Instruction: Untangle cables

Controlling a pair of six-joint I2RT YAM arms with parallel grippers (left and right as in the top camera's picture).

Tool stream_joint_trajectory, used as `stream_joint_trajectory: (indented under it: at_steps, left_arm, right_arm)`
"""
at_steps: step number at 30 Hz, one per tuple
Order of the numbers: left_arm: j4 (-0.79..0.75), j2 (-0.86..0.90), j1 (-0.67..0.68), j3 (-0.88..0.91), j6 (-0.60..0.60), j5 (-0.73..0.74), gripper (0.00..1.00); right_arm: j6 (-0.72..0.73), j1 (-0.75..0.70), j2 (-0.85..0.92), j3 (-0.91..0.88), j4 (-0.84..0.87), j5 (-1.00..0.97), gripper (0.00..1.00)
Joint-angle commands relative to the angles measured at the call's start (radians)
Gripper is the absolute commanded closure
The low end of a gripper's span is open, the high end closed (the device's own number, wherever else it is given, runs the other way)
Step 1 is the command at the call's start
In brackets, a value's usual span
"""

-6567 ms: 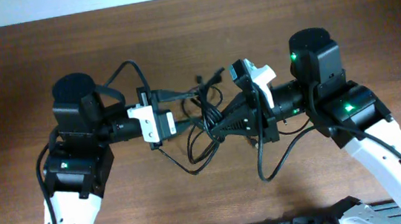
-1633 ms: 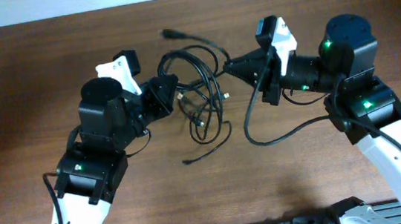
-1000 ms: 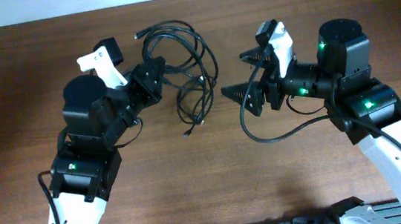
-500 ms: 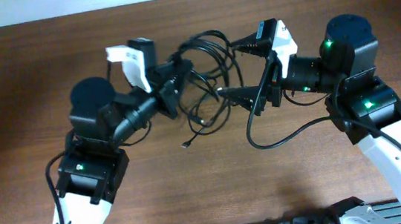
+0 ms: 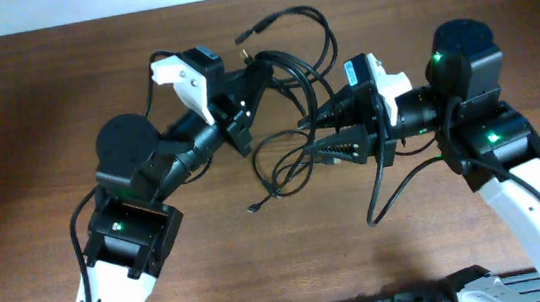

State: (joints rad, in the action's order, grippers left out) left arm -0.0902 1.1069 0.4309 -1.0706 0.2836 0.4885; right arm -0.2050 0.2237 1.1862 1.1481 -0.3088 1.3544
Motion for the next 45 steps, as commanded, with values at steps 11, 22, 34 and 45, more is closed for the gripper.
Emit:
stream_joint_trajectory:
  at_steps: [11, 22, 34, 45]
  left_arm:
    - [-0.204, -0.024, 0.003, -0.008, 0.067, -0.178, 1.0]
    - [0.33, -0.064, -0.075, -0.008, 0.06, -0.647, 0.05]
    - [0.809, -0.064, -0.075, -0.008, 0.06, -0.647, 0.01]
    - [0.809, -0.064, -0.075, -0.008, 0.06, -0.673, 0.01]
  right_arm:
    - [-0.026, 0.11, 0.186, 0.013, -0.02, 0.018, 0.96]
    - [0.226, 0.022, 0.042, 0.014, -0.024, -0.584, 0.96]
    - [0.176, 0.016, -0.173, 0.038, -0.011, -1.03, 0.96]
    - [0.175, 0.016, -0.17, 0.038, -0.089, -1.036, 0.88]
